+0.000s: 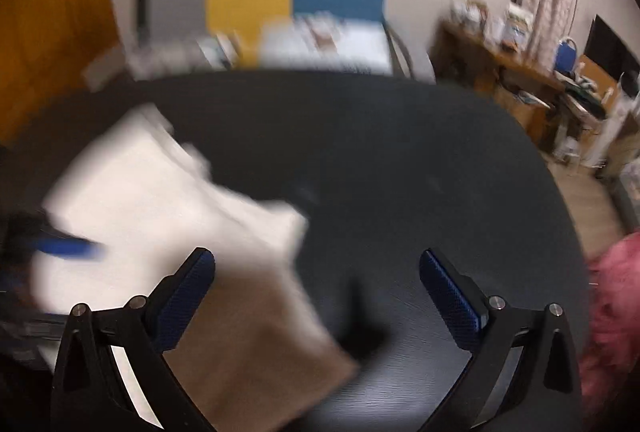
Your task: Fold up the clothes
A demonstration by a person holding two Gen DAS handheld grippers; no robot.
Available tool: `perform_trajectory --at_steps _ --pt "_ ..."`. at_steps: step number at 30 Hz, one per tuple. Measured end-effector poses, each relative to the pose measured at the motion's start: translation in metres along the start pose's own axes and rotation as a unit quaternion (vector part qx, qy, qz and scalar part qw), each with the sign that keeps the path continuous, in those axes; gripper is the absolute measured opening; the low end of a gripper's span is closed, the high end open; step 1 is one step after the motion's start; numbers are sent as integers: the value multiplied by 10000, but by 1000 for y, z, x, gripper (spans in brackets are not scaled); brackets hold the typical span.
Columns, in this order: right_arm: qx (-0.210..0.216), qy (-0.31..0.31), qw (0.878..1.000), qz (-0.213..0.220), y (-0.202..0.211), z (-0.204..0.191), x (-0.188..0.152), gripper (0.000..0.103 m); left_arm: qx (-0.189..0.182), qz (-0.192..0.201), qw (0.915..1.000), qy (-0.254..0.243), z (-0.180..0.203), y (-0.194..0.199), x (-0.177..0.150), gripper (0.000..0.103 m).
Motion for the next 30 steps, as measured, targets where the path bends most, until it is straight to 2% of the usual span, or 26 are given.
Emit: perform_trajectory --at_steps 1,4,6,7,9,11,14,16,18,21,24,28,30 --pt "-248 246 9988 -341 -16 0 -7 103 45 -22 10000 -38 2 -2 -1 60" --pt "-241 -50 9990 -380 -23 10 -17 103 12 -234 9997 43 3 -5 6 61" --pt "-775 150 9951 -604 -27 19 -26 103 -140 -371 9991 126 0 -5 19 61" --pt "-805 205 9937 -759 -29 20 -33 103 -289 -335 9988 209 -3 -2 29 61" --pt "-590 -107 9971 -461 -7 25 -35 103 -294 -117 9989 340 -15 1 45 61" --pt "-350 -469 9983 49 26 29 -26 103 -261 76 9982 534 -30 2 59 61" --pt "467 -843 9934 630 68 18 -13 103 -272 85 9948 979 -46 -9 63 61" --pt "1015 -649 9892 836 88 -8 -16 103 -115 -78 9943 1059 -50 -21 52 61" --pt "1315 -303 9879 761 88 -40 -25 103 36 -128 9944 1050 -51 -29 39 61" --pt "1573 5 9874 189 60 -79 -53 103 218 -82 9962 845 -46 -25 28 61" --pt "1701 -187 9853 -28 31 -94 -69 103 451 -167 9951 862 -55 -19 22 61" --pt "1672 -28 9859 72 21 -107 -49 103 830 -213 9896 1156 -83 -6 16 60" --pt "1793 32 9838 59 8 -115 -37 103 1080 -265 9863 1216 -99 2 13 60"
Point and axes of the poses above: each gripper's, at about its wrist camera, not at the fingertips, and y roughly against the way its jaws point, z to its right, x to its top, the point moved 5 cm from there along -y, roughly the way its jaws point, and after that the axes turned 7 degrees about z, right-handed, at the moved point
